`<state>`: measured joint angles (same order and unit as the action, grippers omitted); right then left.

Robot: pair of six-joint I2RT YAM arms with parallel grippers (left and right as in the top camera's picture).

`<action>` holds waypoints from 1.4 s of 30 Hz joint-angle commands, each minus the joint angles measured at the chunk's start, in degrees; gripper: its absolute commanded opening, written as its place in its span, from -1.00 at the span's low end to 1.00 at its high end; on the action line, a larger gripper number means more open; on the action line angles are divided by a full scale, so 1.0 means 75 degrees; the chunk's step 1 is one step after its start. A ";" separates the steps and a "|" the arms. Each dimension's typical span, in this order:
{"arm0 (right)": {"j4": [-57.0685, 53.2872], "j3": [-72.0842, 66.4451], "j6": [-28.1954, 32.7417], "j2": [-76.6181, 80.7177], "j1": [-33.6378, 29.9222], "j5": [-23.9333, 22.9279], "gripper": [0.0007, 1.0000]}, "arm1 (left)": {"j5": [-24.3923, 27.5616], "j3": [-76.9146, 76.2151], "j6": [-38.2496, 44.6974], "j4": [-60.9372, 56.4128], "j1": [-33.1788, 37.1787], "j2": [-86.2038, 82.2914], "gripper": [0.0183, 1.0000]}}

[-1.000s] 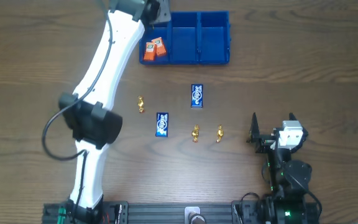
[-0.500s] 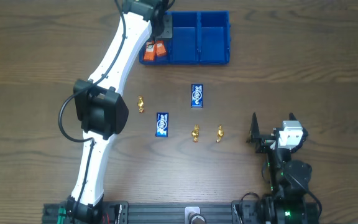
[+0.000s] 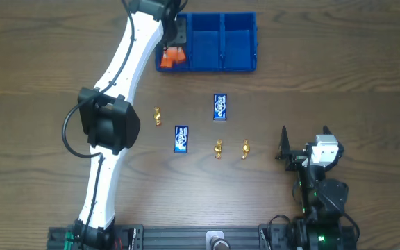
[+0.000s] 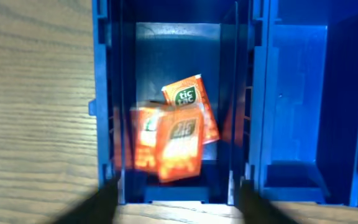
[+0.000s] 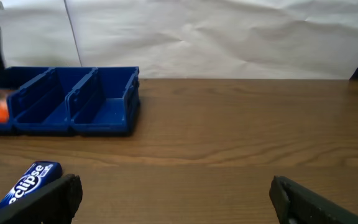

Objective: Sort Candies Into Trays

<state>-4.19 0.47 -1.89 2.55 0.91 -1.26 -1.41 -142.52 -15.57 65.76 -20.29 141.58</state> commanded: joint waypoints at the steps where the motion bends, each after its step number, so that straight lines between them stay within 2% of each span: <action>1: -0.0067 -0.0003 0.0035 -0.0047 -0.0023 0.0015 1.00 | -0.0015 -0.0020 -0.0017 -0.0146 0.0163 -0.0029 1.00; 5: -0.0067 -0.0003 0.0035 -0.0047 -0.0023 0.0015 1.00 | -0.0087 0.0055 -0.0038 -0.0367 0.0303 -0.0729 0.99; 8: -0.0067 -0.0003 0.0035 -0.0047 -0.0023 0.0015 1.00 | -0.0297 0.0851 -0.0035 -0.1055 0.0356 -0.1886 0.99; 14: -0.0067 -0.0003 0.0035 -0.0047 -0.0023 0.0015 1.00 | -0.0833 0.5147 0.0079 -0.4508 0.0449 -0.5811 1.00; 17: -0.0067 -0.0003 0.0035 -0.0047 -0.0023 0.0015 1.00 | -0.1294 0.7248 0.0589 -0.6117 0.0469 -0.7816 1.00; 21: -0.0067 -0.0003 0.0035 -0.0044 -0.0023 0.0015 1.00 | -0.1411 0.9369 0.1469 -0.7504 0.0589 -0.9990 1.00; 30: -0.0067 -0.0003 0.0035 -0.0047 -0.0023 0.0015 1.00 | 0.0125 1.4000 0.1655 -0.9200 0.2390 -1.4420 1.00; 37: -0.0067 -0.0003 0.0035 -0.0047 -0.0023 0.0015 1.00 | 0.0819 1.7177 0.1652 -1.0343 0.2699 -1.7182 1.00; 42: -0.0067 -0.0003 0.0035 -0.0047 -0.0023 0.0015 1.00 | 0.0933 1.8543 0.1655 -1.1669 0.2719 -1.8036 0.99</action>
<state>-4.21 0.47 -1.91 2.55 0.91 -1.23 3.05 -8.51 -4.10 -17.12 -0.19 9.80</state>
